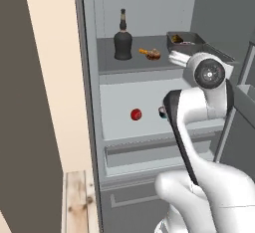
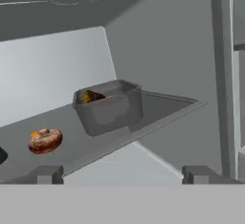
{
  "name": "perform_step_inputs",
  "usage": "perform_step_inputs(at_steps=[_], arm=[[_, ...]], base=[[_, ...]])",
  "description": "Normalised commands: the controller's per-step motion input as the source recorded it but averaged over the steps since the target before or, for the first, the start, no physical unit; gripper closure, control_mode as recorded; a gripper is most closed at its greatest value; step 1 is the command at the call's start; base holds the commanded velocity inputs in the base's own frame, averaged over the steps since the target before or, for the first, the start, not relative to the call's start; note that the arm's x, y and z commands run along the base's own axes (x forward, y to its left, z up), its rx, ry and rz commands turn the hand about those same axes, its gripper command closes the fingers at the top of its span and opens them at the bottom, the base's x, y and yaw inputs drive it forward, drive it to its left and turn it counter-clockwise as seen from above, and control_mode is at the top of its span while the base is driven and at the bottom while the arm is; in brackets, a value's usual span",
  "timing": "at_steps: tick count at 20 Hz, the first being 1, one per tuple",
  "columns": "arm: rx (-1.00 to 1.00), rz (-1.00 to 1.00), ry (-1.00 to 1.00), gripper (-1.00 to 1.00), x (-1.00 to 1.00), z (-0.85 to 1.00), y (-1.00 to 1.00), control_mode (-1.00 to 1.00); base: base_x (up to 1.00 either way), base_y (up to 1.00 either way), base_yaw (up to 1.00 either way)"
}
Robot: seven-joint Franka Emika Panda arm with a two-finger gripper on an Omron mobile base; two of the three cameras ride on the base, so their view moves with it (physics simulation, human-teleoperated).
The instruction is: Place the tupperware on the top shelf of the fridge. Make space for the tupperware among the existing items by rearranging them on the shelves if needed. Close the fridge door when finished.
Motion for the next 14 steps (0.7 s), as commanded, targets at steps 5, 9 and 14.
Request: perform_step_inputs(at_steps=[5, 9, 14], arm=[[0.21, 0.08, 0.41, -1.0, -1.0, -0.35, 0.05, -1.0], [0.2, 0.19, 0.56, -1.0, -1.0, -0.61, -0.33, -1.0], [0.04, 0.48, 0.46, -1.0, -0.62, -0.8, -0.34, -1.0]], base=[[0.0, 0.0, 0.0], [0.0, 0.0, 0.0], [0.0, 0.0, 0.0]])
